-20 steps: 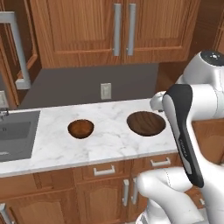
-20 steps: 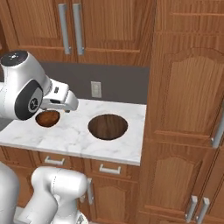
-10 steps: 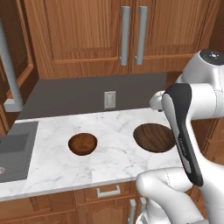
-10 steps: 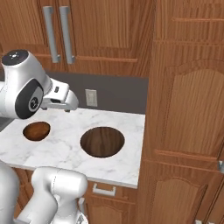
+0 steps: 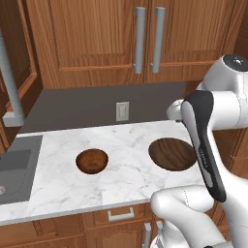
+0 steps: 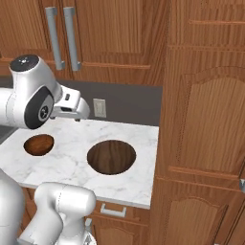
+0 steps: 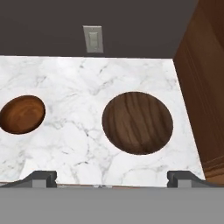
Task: Pick up the bowls on the counter and stack them on top of one another in the open cabinet. Place the smaller bowl on top of the larger bowl.
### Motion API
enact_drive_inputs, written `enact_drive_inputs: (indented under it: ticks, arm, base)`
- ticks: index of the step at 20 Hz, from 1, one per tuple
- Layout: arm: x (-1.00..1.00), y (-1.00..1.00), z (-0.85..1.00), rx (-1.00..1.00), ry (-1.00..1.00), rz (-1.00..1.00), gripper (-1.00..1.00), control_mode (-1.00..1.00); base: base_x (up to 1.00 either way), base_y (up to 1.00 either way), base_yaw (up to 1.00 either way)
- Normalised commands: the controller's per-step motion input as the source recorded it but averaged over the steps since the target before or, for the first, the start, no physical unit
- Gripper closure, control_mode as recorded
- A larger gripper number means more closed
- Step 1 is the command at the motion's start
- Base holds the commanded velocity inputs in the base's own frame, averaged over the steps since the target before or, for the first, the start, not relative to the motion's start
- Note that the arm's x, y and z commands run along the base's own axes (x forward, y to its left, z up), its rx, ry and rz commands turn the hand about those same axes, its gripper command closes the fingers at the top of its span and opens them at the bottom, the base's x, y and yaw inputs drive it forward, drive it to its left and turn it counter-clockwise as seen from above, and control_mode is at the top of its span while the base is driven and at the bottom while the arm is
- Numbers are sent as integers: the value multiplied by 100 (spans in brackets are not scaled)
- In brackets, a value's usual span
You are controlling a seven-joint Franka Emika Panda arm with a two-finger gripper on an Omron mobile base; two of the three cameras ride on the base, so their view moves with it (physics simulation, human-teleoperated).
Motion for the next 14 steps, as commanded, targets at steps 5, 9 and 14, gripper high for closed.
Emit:
enact_drive_inputs:
  ticks: [5, 9, 14]
  arm:
    - [-15, -7, -8, 3, -3, -10, -100, -100]
    - [-20, 0, -4, 3, -1, -19, -100, -100]
    - [-14, -5, -1, 5, 1, -19, -100, -100]
  base:
    - [0, 0, 0]
    - [0, 0, 0]
    - [0, 0, 0]
